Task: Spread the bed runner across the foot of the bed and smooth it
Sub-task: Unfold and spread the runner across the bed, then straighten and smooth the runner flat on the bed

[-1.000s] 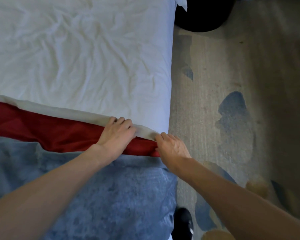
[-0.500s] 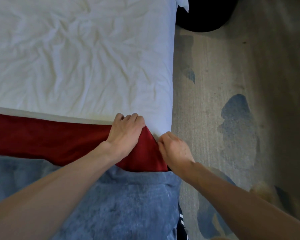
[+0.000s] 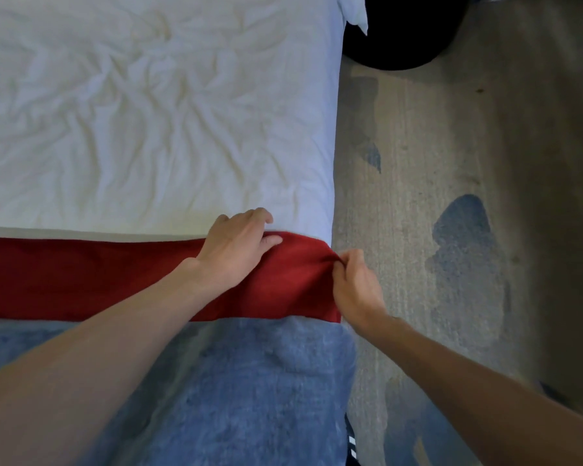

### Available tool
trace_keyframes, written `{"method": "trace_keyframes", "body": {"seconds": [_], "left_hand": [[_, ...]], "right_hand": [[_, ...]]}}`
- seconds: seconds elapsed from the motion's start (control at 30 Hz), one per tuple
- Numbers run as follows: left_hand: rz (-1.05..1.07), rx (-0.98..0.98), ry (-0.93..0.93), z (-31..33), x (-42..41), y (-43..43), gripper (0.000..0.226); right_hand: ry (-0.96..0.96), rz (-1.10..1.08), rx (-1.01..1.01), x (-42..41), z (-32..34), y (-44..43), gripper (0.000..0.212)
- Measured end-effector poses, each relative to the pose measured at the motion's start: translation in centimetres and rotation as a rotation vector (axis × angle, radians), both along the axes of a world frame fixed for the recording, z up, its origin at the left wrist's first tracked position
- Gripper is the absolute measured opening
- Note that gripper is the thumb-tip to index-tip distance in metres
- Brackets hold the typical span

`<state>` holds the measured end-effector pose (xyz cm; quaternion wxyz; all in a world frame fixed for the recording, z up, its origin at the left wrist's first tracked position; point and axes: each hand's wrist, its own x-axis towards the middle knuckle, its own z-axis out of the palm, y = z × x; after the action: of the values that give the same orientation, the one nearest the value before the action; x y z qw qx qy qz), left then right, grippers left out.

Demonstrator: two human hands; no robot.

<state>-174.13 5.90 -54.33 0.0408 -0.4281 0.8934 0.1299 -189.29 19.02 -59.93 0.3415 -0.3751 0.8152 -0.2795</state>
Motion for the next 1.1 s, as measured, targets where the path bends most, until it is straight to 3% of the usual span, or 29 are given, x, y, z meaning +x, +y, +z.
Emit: {"method": "trace_keyframes", "body": {"seconds": [0.07, 0.23, 0.37, 0.5, 0.6, 0.7, 0.77, 0.9, 1.1], "left_hand": [[-0.018, -0.013, -0.059, -0.8, 1.1, -0.1, 0.038], [0.034, -0.149, -0.131, -2.2, 2.4, -0.5, 0.02], [0.201, -0.269, -0.084, -2.7, 1.8, -1.6, 0.016], [0.216, -0.228, -0.09, -3.5, 1.7, -0.6, 0.027], [0.188, -0.255, -0.102, -4.0, 3.1, 1.2, 0.051], [0.285, -0.219, -0.13, -4.0, 4.9, 2.2, 0.064], [0.35, -0.136, -0.113, -4.3, 5.7, 2.7, 0.068], [0.327, 0.015, -0.059, -4.8, 7.0, 3.2, 0.071], [0.387, -0.076, -0.068, -3.8, 10.1, 3.6, 0.068]], "right_hand": [[-0.036, -0.042, 0.008, -0.9, -0.2, -0.3, 0.008], [0.101, 0.039, 0.144, -1.3, -0.8, -1.9, 0.008], [0.115, 0.142, 0.103, -0.1, -1.0, -2.3, 0.039], [0.21, 0.392, 0.113, 1.6, -1.3, -1.9, 0.063], [0.27, 0.417, 0.192, 2.9, -1.6, -1.8, 0.063], [0.414, 0.496, 0.052, 4.3, -0.8, -2.5, 0.064], [0.493, 0.643, -0.039, 5.5, -0.5, -3.0, 0.063], [0.547, 0.765, 0.051, 6.6, -0.5, -3.5, 0.061], [0.591, 0.74, -0.058, 8.6, 1.5, -3.8, 0.059]]}}
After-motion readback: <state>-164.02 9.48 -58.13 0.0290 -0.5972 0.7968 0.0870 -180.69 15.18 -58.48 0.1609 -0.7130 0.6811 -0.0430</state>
